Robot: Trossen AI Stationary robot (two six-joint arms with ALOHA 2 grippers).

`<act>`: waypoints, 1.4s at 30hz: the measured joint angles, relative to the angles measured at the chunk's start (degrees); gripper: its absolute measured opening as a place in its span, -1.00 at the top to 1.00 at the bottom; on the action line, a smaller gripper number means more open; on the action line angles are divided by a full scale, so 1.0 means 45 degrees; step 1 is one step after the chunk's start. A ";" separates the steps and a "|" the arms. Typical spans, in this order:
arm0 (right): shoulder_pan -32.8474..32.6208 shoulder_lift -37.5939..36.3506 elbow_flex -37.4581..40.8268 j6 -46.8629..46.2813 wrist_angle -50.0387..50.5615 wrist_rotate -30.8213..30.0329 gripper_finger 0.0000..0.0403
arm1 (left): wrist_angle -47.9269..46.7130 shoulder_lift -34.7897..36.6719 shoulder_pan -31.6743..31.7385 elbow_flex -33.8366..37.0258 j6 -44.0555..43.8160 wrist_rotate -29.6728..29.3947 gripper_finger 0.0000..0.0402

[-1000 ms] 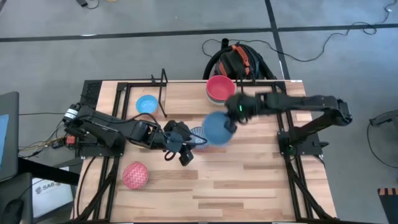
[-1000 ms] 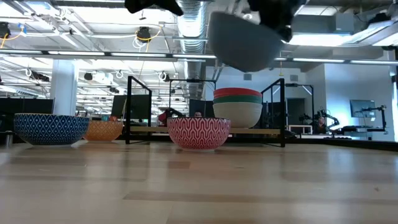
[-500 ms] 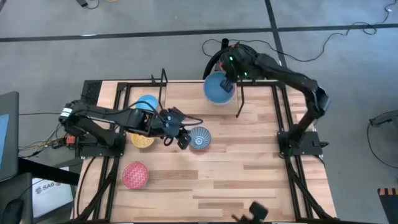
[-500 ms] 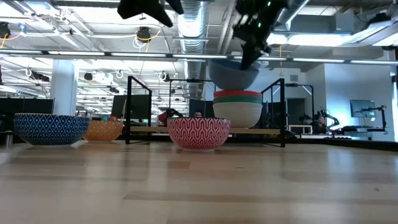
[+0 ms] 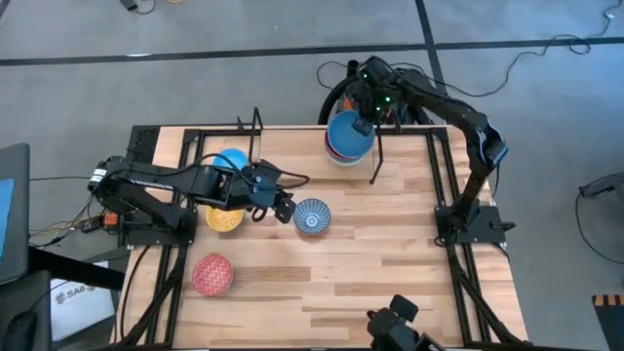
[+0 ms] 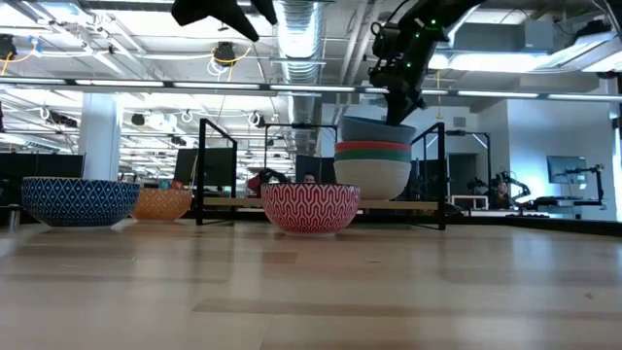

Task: Place and stack bowls onto a shelf
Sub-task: Stack the big blue bowl on the big red bowl on the shelf

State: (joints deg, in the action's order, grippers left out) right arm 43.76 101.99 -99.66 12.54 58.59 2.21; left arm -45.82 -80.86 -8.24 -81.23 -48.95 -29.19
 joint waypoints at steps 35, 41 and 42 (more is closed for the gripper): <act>0.0869 -0.0518 0.1367 -0.2251 -0.5548 0.7717 0.31 | 0.0043 -0.0019 0.1405 0.0000 -0.0048 0.0753 0.19; 0.1069 -0.0306 0.2282 -0.2616 -0.6620 0.6655 0.50 | 0.0016 -0.0024 0.1422 0.0000 -0.0052 0.0724 0.19; 0.1065 -0.0314 0.2426 -0.2432 -0.6829 0.6189 0.51 | 0.0013 -0.0024 0.1479 0.0000 -0.0051 0.0699 0.19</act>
State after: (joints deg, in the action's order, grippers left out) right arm 48.56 100.57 -88.74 1.59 27.86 30.06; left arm -45.76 -80.97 -1.59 -81.23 -49.18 -26.04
